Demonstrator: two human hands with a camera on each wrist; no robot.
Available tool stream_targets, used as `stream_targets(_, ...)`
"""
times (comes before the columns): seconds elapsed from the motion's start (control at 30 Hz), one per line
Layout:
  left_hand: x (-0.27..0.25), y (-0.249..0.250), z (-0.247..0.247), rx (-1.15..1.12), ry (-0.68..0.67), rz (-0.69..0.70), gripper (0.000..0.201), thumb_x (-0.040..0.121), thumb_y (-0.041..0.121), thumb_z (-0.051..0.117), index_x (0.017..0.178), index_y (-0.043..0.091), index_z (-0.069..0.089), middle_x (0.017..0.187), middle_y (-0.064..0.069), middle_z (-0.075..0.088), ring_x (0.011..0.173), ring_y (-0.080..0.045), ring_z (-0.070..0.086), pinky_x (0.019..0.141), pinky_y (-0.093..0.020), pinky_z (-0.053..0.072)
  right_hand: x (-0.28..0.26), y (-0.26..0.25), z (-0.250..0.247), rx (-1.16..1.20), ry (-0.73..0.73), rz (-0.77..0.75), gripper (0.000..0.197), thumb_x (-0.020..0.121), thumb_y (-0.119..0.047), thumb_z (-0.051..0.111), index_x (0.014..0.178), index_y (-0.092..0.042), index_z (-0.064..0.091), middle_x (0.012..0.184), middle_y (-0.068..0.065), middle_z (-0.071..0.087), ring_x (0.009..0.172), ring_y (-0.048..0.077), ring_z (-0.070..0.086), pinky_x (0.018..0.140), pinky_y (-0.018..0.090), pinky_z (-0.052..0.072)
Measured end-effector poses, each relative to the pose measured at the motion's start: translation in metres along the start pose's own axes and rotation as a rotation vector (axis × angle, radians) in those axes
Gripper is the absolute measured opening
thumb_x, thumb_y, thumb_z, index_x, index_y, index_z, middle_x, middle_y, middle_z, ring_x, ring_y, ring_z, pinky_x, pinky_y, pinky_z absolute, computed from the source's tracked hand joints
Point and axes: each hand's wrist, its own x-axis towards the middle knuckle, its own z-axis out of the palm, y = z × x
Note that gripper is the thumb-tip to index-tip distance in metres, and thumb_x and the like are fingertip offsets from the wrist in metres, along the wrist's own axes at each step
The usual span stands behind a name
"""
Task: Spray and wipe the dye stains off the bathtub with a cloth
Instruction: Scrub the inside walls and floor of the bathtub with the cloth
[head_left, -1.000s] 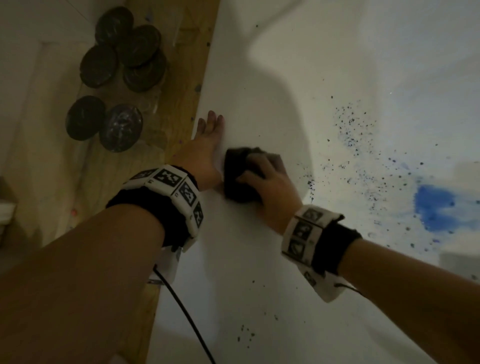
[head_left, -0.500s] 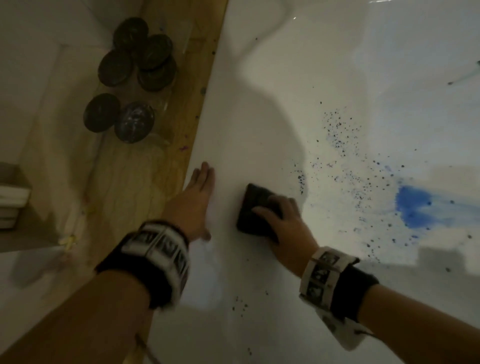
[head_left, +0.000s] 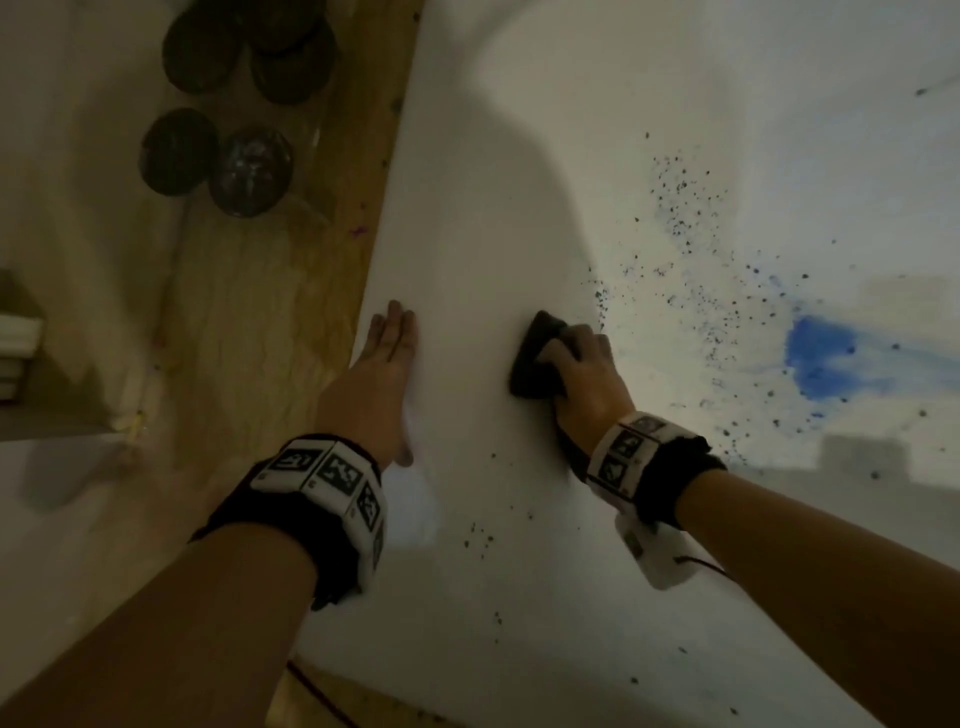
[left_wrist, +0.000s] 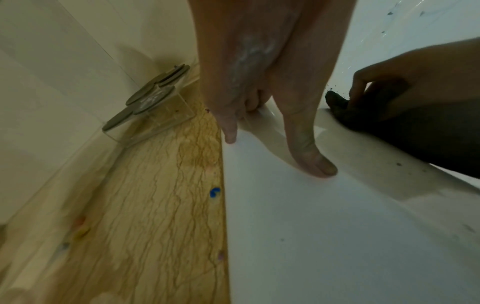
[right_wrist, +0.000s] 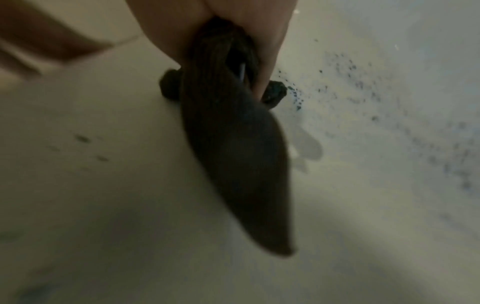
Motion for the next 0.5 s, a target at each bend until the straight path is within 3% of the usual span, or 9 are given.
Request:
stream_targets(0.07,-0.001,0.000,0.001,-0.014,0.010,0.001,0.144,0.053,0.022,0.089,0.143,0.009,-0.023,0.152,-0.006,-0.027,0.143,-0.018,-0.016,0.119,-0.033,0.006,-0.017,-0.012,-0.002,0.106,0.005,-0.030,0.043,0.081,-0.002,0.058,0.123,-0.012,0.051,0.137,0.013,0.033,0.124,0.031,0.034,0.105,0.042,0.035)
stream_targets(0.13,-0.002,-0.001,0.002,-0.033,0.026,-0.004,0.143,0.053,0.021,0.089,0.144,0.010,-0.021,0.153,-0.005,-0.026,0.143,-0.017,-0.016,0.119,-0.032,0.008,-0.045,-0.033,0.008,0.131,-0.190,-0.228,0.044,0.083,-0.005,0.057,0.126,-0.012,0.052,0.137,0.013,0.034,0.122,0.032,0.035,0.102,0.038,0.037)
stream_targets(0.2,0.000,-0.002,0.002,-0.010,0.034,-0.004,0.144,0.052,0.023,0.090,0.145,0.009,-0.020,0.153,-0.006,-0.024,0.143,-0.018,-0.015,0.119,-0.035,0.009,-0.075,-0.054,0.023,0.052,-0.405,-0.443,0.049,0.082,-0.010,0.062,0.129,-0.014,0.049,0.139,0.015,0.031,0.124,0.036,0.031,0.096,0.045,0.043)
stream_targets(0.3,0.000,-0.001,0.003,0.024,0.025,-0.019,0.146,0.051,0.025,0.090,0.144,0.009,-0.021,0.153,-0.006,-0.024,0.143,-0.018,-0.014,0.119,-0.039,0.009,-0.088,-0.061,0.037,-0.150,-0.595,-0.515,0.068,0.077,-0.019,0.069,0.136,-0.022,0.035,0.143,0.009,0.018,0.130,0.035,0.014,0.088,0.047,0.048)
stream_targets(0.4,0.000,0.000,0.002,-0.005,0.027,-0.010,0.145,0.051,0.022,0.090,0.145,0.009,-0.020,0.153,-0.006,-0.024,0.143,-0.018,-0.015,0.119,-0.037,0.008,-0.074,-0.057,0.036,-0.092,-0.514,-0.489,0.063,0.079,-0.013,0.066,0.136,-0.016,0.039,0.145,0.015,0.023,0.131,0.039,0.017,0.086,0.050,0.049)
stream_targets(0.5,-0.001,0.000,0.001,-0.040,0.025,-0.016,0.144,0.051,0.020,0.090,0.145,0.010,-0.019,0.153,-0.004,-0.025,0.143,-0.017,-0.015,0.119,-0.035,0.009,-0.055,-0.044,0.025,-0.026,-0.355,-0.288,0.050,0.085,-0.011,0.057,0.133,-0.013,0.043,0.146,0.016,0.024,0.131,0.038,0.021,0.094,0.048,0.044)
